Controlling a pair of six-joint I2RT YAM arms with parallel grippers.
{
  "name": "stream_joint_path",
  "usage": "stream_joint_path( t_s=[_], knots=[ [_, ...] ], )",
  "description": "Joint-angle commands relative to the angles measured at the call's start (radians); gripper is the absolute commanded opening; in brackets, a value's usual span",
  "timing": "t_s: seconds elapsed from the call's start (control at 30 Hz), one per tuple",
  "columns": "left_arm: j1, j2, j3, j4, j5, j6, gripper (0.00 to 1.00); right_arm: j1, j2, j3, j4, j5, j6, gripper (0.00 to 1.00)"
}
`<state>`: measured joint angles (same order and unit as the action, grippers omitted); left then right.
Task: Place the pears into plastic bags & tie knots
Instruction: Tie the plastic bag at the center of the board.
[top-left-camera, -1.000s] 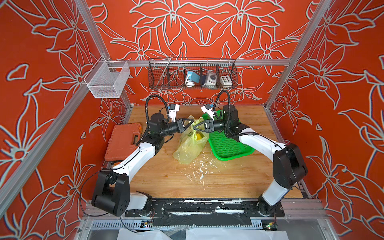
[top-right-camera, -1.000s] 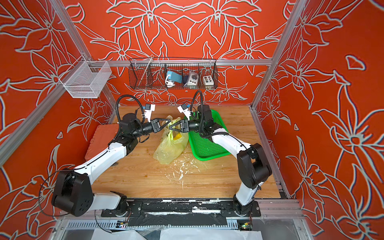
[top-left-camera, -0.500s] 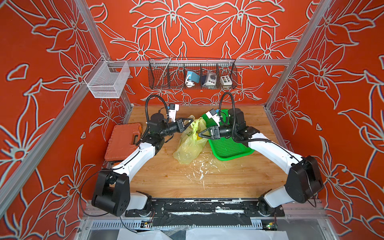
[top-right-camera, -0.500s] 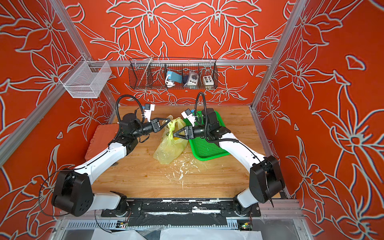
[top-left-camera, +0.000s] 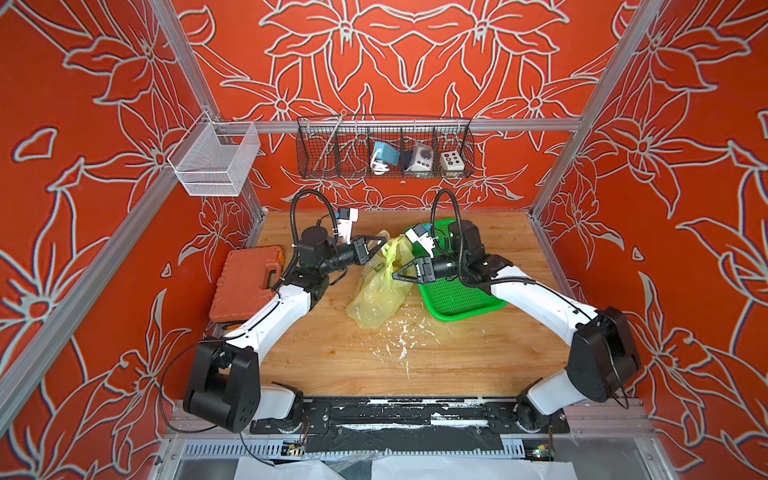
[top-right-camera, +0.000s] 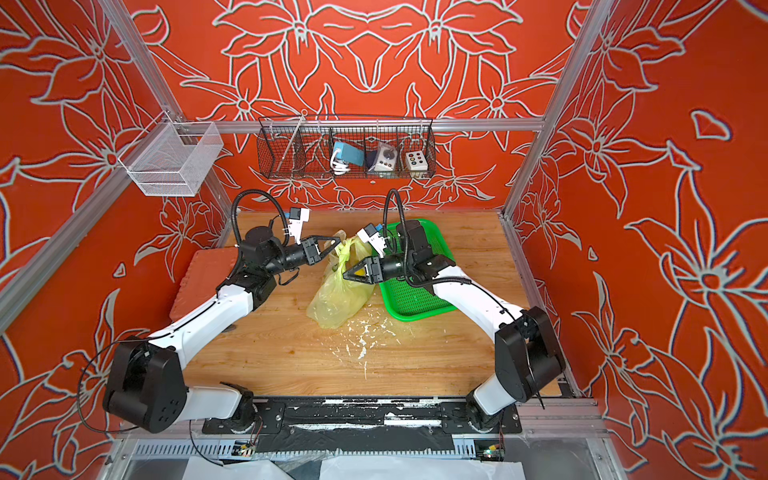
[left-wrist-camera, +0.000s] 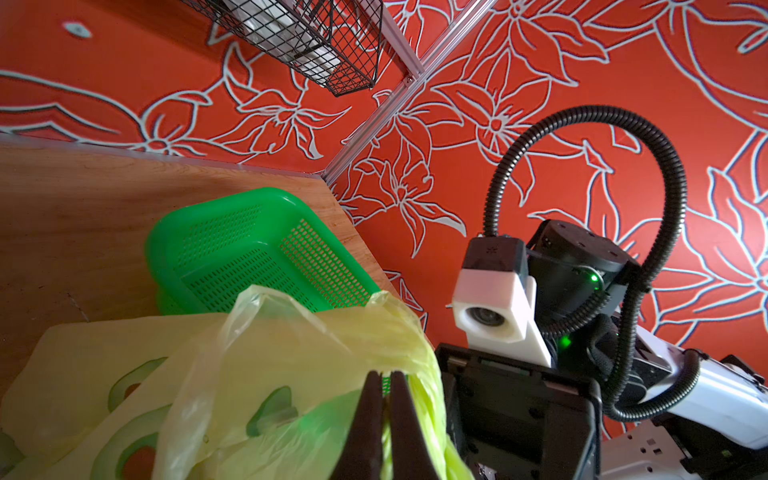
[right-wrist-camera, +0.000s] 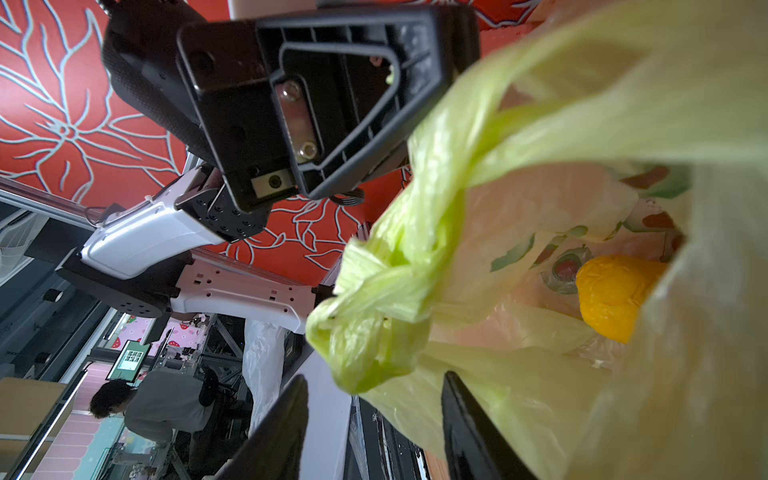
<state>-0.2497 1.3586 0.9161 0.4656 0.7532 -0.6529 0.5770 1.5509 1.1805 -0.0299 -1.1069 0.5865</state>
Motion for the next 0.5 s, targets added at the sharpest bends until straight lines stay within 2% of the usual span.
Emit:
stream_joint_path(
  t_s=[0.0, 0.13, 0.23, 0.43, 0.47],
  knots=[
    [-0.003, 0.0, -0.008, 0.029, 0.006, 0.012, 0.0, 0.015, 0.025, 0.049, 0.03, 0.009, 0.0, 0.52],
    [-0.003, -0.003, -0.01, 0.028, 0.009, 0.016, 0.0, 0.021, 0.042, 0.064, 0.031, 0.017, 0.002, 0.51],
    [-0.003, -0.003, -0.011, 0.028, 0.011, 0.017, 0.0, 0.021, 0.047, 0.067, 0.031, 0.031, 0.001, 0.46],
    [-0.003, -0.005, -0.015, 0.033, 0.008, 0.016, 0.0, 0.016, 0.041, 0.061, 0.026, 0.038, 0.001, 0.02],
    [-0.003, -0.005, -0.016, 0.031, 0.005, 0.015, 0.0, 0.016, 0.034, 0.059, 0.015, 0.039, -0.006, 0.0]
  ],
)
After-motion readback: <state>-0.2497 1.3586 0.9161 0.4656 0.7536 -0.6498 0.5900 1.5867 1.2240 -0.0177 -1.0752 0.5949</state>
